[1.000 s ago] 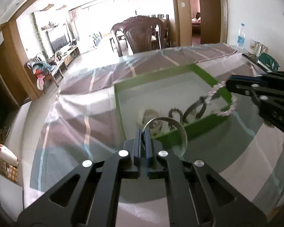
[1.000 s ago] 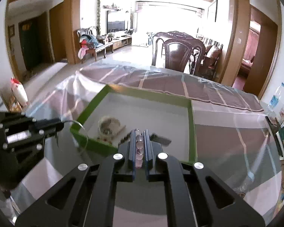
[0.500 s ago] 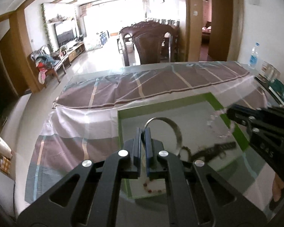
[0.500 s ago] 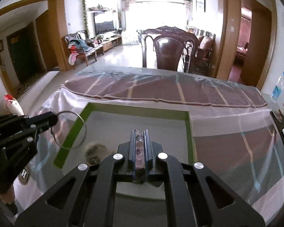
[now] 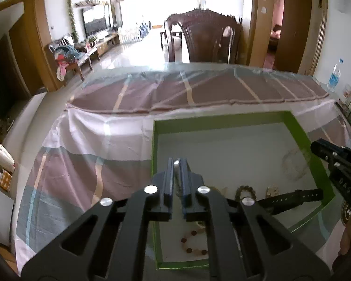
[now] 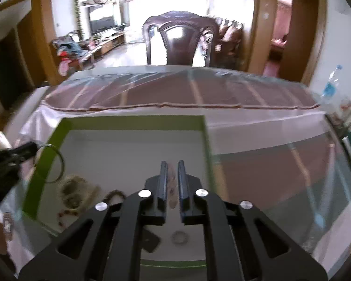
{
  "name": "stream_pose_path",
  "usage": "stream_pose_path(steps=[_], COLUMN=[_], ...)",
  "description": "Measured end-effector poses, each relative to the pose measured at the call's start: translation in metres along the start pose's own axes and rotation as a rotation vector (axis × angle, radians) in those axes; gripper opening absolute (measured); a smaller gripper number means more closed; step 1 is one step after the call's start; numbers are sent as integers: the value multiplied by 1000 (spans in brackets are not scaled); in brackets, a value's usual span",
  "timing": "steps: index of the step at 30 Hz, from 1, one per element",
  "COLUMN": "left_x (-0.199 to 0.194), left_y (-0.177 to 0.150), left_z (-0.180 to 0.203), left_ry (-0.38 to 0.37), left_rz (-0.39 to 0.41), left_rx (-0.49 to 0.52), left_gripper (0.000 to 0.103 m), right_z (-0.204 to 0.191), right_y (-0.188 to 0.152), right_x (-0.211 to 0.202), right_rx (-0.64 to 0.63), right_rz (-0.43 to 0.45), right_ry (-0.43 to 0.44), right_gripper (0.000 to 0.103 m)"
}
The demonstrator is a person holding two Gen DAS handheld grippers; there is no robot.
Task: Organize jewelry
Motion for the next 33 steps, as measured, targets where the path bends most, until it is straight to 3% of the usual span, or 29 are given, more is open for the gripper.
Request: stream_pose_path(steps=[1, 2, 4, 6, 8, 11, 15, 22, 33], left_x=[-5, -12, -26, -42, -58, -85, -106, -126, -132], left_y=[0, -2, -5, -15, -24, -45, -71, -115, -127], left_z=[1, 3, 8, 13, 20, 34, 49, 62, 59], left_ry=[10, 23, 35, 25, 26, 47, 53, 30, 10], left_rz=[17, 35, 62, 76, 101, 163, 207, 210, 183], left_rx=[6, 13, 29, 39, 57, 100, 144, 134, 117], left_gripper=[37, 46, 47, 57, 67, 80, 91, 96, 98], right_z=[4, 7, 15, 22, 28, 36, 42, 43, 27], right_y=[-2, -4, -13, -24, -36, -58, -84, -106, -123], right_x=[-5, -10, -29, -47, -64, -85, -100, -112, -119], right_rx=[10, 20, 27, 30, 39, 60, 91, 98, 61], right_rz=[14, 27, 57, 81, 102, 139, 193, 178, 176], right_ry=[3, 12, 28, 39, 59, 76, 77, 98, 103], right_gripper=[47, 52, 53, 64, 82, 93, 98, 99, 100])
Point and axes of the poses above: each gripper's, at about its wrist camera, not at the fingertips, and x roughly the way its jaws point, z to its right, y to its top, the point moved 2 cm from there along x, roughly the way its jaws point, and after that the axes turned 13 degrees about -y, right-handed, at the moved point
